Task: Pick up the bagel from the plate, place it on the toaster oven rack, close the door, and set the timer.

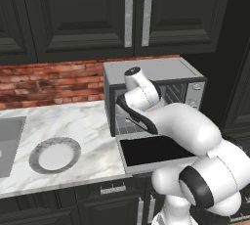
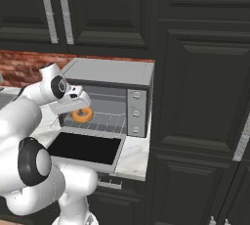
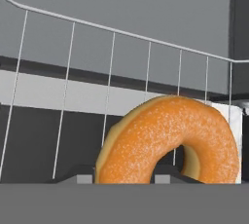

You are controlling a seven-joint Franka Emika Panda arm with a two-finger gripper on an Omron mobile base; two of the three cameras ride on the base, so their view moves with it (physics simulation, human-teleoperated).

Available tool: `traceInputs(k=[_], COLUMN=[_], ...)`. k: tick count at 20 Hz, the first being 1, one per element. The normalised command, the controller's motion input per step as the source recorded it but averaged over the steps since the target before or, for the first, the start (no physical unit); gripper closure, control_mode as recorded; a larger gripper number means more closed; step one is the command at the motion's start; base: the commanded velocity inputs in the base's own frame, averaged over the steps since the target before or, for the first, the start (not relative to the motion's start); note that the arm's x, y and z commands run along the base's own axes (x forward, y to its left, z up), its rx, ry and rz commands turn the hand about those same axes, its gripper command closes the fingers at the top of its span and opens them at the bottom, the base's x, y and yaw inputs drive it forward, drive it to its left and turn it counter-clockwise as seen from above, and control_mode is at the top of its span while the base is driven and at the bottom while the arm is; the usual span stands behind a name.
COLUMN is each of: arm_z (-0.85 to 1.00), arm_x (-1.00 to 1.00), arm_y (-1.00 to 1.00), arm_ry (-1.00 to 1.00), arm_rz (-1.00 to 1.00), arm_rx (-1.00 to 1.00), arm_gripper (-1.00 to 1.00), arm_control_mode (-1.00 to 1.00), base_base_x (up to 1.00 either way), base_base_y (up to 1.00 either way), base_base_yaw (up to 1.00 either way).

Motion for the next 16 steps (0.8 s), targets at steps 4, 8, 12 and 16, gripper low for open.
traceInputs(k=[4,8,12,16], arm_z=[-0.28,-0.24,-0.28,-0.28], arm_x=[0.23,0.11,0.01,0.00], arm_y=[-0.06,-0.05,-0.01,-0.01], arm_ry=[0.00,0.00,0.00,0.00], arm_rz=[-0.02,-0.02,0.00,0.00], arm_rx=[0.00,0.00,0.01,0.03], arm_gripper=[1.00,1.00,1.00,1.00], arm_control_mode=[-1.00,-1.00,-1.00,-1.00], base_base_x=[0.00,0.00,0.00,0.00], base_base_y=[0.00,0.00,0.00,0.00], base_base_yaw=[0.00,0.00,0.00,0.00])
